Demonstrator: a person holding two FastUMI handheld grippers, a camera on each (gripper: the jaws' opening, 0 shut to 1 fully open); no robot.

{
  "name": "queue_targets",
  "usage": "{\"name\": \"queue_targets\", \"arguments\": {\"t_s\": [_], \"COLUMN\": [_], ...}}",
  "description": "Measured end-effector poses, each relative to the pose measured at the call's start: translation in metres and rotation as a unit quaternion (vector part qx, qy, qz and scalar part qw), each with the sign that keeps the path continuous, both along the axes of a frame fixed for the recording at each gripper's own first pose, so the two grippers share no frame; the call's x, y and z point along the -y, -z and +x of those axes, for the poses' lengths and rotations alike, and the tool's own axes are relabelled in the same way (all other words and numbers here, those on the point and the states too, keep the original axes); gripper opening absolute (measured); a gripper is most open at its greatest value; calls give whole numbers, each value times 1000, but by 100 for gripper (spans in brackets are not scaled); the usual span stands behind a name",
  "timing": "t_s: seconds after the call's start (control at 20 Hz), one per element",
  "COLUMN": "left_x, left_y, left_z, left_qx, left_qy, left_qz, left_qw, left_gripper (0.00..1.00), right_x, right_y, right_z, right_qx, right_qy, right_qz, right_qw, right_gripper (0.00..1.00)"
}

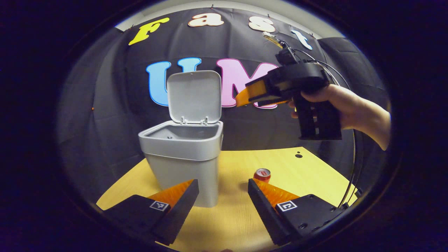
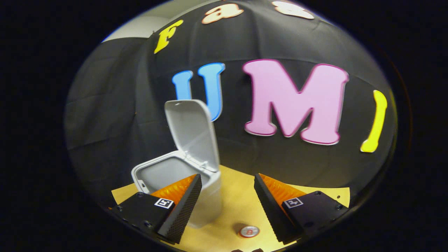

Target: Press the lid of the desktop garbage bin to open it, pick up the crumpled paper on the desktop and throw it into the bin, then pick up the pop can on the desktop and drop it into the bin, and finally close the garbage bin lid.

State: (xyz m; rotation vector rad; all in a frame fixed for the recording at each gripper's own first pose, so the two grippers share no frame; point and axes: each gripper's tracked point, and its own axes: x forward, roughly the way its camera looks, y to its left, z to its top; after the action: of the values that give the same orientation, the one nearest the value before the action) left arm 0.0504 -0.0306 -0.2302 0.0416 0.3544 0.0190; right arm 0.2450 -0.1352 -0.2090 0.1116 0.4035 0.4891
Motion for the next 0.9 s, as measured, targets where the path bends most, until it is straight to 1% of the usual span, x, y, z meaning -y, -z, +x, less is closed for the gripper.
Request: {"name": "queue_targets", "arguments": {"t_s": [0.15, 0.25, 0.4, 0.5, 0.55, 0.65, 0.7, 0.8, 0.9], "left_x": [36, 56, 79, 85, 87, 93, 99, 102, 103], "left_y": [42, 73, 111, 132, 147, 160, 164, 170, 177], "left_z": [30, 52, 84, 104, 114, 128, 135, 147, 158], "left_qx": [-10, -15, -25, -32, -41, -42, -40, -35, -33], "left_qy": [32, 46, 65, 56, 53, 55, 66, 68, 69], "left_qz": [-37, -36, -33, -25, -21, -24, -30, -24, -11], "left_qw": [999, 998, 997, 998, 998, 997, 997, 997, 997], "left_gripper": [96, 96, 96, 96, 96, 96, 96, 96, 96], "right_x": [74, 118, 172, 202, 213, 227, 231, 238, 246], "right_y": [8, 16, 33, 51, 57, 53, 56, 69, 85], "right_z": [7, 6, 1, 0, 1, -7, -10, -13, -19], "right_qx": [19, 33, 54, 54, 62, 87, 93, 87, 68], "right_qy": [66, 108, 162, 197, 208, 216, 216, 216, 220], "right_qz": [-4, -7, -28, -68, -82, -88, -90, -94, -92], "right_qw": [998, 994, 985, 977, 973, 969, 968, 968, 969], "right_gripper": [97, 97, 97, 97, 97, 97, 97, 97, 97]}}
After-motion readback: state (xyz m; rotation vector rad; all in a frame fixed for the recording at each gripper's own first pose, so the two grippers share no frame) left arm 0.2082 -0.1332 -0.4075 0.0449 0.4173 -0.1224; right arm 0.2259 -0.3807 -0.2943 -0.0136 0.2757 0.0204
